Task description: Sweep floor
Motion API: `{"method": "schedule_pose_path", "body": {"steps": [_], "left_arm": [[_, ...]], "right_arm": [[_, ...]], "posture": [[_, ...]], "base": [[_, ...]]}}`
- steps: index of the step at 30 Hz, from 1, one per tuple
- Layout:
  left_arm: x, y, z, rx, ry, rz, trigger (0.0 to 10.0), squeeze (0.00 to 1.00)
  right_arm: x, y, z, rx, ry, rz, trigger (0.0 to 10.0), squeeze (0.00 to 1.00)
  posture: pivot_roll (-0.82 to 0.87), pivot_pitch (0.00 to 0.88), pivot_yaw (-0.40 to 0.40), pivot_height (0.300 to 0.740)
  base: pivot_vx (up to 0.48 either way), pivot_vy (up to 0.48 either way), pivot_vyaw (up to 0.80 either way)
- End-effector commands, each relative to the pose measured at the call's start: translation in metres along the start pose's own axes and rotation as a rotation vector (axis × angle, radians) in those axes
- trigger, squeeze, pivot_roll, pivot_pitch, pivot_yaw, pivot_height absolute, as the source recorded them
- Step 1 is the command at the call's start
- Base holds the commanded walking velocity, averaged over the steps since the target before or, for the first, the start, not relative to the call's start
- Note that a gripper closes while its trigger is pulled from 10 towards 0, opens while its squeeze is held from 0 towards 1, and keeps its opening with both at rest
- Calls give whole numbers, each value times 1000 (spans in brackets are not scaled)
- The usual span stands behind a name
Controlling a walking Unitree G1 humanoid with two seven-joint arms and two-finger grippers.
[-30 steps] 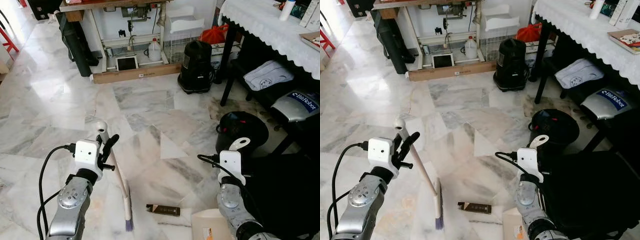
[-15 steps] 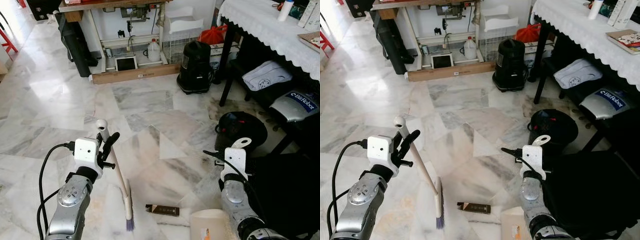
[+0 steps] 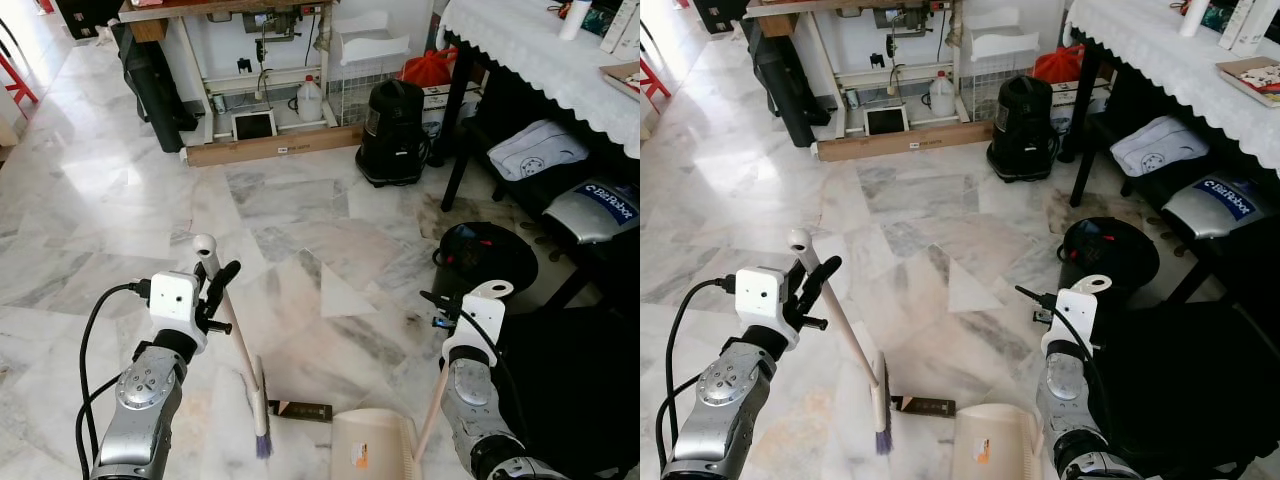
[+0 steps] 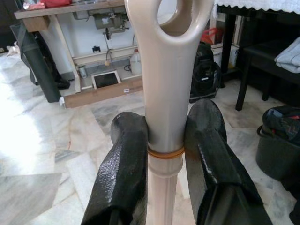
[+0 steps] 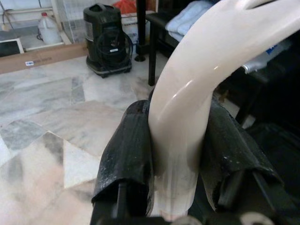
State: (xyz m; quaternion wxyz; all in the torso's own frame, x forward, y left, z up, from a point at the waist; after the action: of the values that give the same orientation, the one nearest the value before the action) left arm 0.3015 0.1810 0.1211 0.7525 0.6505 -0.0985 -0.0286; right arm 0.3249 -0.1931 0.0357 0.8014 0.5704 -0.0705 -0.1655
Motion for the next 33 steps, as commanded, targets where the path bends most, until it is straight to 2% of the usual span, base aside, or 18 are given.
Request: {"method": "schedule_pose_path", "body": {"steps": [1, 8, 10, 24, 33], "left_arm": [[3, 12, -1, 15, -6, 41, 10000, 0], [2, 11, -3, 24, -9, 31, 10000, 0], [2, 14, -8, 35, 1, 40, 10000, 0], [-1, 23, -15, 62, 5, 56, 10000, 0], [-2, 23, -17, 77, -6, 41, 10000, 0]], "right_arm": [[5, 16, -1, 0, -4, 69, 10000, 0], [4, 19, -2, -41, -7, 103, 10000, 0], [3, 17, 0, -35, -21, 102, 10000, 0], [5, 22, 11, 32, -108, 131, 10000, 0], [4, 13, 9, -52, -73, 97, 10000, 0]], "posture": [[184, 70, 58, 740], [185, 75, 61, 740], [187, 77, 62, 740], [218, 84, 75, 740], [239, 86, 79, 740]], "base": [[0, 0, 0], [0, 0, 0], [0, 0, 0], [0, 0, 0], [0, 0, 0]]}}
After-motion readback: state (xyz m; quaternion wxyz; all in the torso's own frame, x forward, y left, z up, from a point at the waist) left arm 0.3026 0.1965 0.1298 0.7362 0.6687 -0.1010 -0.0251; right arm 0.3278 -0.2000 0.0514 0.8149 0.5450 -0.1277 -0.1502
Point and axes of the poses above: a point about 5 cm out from each wrist's last joint towards the gripper, its own x axis pointing out of the wrist towards the gripper, its own y axis along the axis of the wrist's last joint, z = x × y, the point moved 2 cm from there along x, pointing out of the wrist towards the gripper, and after that the axes turned 13 degrees about -x, right-handed, at the moved point
